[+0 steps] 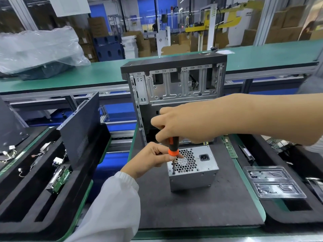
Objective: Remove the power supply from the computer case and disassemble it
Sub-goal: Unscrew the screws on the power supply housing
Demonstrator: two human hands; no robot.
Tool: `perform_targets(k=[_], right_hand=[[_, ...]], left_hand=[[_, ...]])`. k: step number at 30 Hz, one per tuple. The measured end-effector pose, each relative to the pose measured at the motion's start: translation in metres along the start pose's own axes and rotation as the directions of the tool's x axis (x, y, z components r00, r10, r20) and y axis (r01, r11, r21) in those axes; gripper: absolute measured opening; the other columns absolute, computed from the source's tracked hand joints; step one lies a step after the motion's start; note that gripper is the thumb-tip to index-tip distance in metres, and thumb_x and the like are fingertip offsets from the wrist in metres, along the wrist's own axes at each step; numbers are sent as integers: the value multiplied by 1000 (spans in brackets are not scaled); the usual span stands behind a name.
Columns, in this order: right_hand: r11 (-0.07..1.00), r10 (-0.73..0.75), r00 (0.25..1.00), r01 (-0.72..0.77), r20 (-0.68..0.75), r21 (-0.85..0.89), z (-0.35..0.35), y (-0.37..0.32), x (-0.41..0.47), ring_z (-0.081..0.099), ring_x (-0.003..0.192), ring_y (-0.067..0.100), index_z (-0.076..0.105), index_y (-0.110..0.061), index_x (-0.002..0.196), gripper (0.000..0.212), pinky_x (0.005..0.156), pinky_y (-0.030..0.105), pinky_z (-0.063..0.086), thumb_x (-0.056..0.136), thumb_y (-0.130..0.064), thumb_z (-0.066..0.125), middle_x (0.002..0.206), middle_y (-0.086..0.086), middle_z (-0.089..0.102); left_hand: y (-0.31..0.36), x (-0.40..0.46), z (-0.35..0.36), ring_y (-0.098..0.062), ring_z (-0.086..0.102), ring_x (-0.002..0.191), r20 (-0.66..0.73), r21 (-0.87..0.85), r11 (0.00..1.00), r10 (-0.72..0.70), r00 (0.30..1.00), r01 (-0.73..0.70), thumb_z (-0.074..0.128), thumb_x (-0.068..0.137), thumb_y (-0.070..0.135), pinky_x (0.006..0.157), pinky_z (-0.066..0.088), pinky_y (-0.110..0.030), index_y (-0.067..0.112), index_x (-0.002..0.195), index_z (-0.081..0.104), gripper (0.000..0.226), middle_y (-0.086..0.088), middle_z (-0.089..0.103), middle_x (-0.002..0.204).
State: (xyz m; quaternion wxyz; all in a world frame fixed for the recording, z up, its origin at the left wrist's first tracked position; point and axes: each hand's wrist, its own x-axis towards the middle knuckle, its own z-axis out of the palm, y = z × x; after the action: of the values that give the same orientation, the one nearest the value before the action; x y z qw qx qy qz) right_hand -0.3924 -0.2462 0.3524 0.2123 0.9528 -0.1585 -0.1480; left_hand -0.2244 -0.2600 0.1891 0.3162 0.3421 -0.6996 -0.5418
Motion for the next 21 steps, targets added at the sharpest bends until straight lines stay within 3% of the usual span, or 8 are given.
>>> perform_targets(k=[3,5,8,11,13,16,19,21], right_hand=[[964,103,994,-108,33,245,-6,4,-3,46,87,12,51,-31,121,39,61,23,34,87,-48,60,100,-7,46],[946,258,966,-259,28,193,-5,3,-3,48,67,11,55,-23,112,55,51,23,34,84,-68,45,82,-4,53],[928,371,929,-371,5,36,0,-3,0,34,50,11,45,-15,87,50,43,27,26,94,-62,29,64,-1,38],[952,285,956,-291,72,89,1,-4,1,35,56,12,44,-18,109,31,48,28,29,101,-46,32,82,2,46],[965,188,975,-206,120,163,-1,-3,-2,34,60,6,40,-27,122,22,49,24,25,101,-33,41,100,0,41],[966,89,985,-122,148,229,-7,1,-5,33,64,2,43,-38,132,39,51,19,23,97,-22,51,102,-8,34],[928,160,977,-198,142,317,-13,2,-7,41,72,5,39,-41,139,48,60,22,34,94,-42,53,85,-15,35],[905,315,941,-337,125,261,-13,-1,-4,43,63,10,53,-29,124,46,52,28,38,90,-61,45,75,-11,38]], left_hand=[[2,1,-1,-15,19,55,4,53,998,23,1000,-24,70,88,25,51,20,-22,23,88,79,10,-10,45,58],[3,3,-3,-17,22,57,2,86,996,31,1000,-31,70,89,22,51,23,-21,22,97,78,11,-24,54,70],[5,5,-5,-15,23,58,13,92,996,-7,1000,5,73,86,25,50,24,-17,24,92,79,9,-14,42,62],[4,5,-6,-16,22,56,43,60,998,-7,999,5,72,87,25,50,22,-18,22,90,79,8,-3,43,57],[5,3,-6,-29,24,61,31,66,998,-9,999,7,75,83,34,52,23,-18,25,92,79,13,-21,53,69],[7,1,-3,-26,31,69,-2,97,995,-21,1000,21,78,76,45,54,26,-16,31,88,79,19,-29,59,87],[10,1,-3,-11,27,58,20,89,996,0,1000,-2,75,81,35,52,24,-18,29,83,79,7,-31,56,79],[11,2,-4,-10,26,54,25,86,996,-4,1000,2,75,82,30,51,23,-19,32,82,78,4,-26,55,71]])
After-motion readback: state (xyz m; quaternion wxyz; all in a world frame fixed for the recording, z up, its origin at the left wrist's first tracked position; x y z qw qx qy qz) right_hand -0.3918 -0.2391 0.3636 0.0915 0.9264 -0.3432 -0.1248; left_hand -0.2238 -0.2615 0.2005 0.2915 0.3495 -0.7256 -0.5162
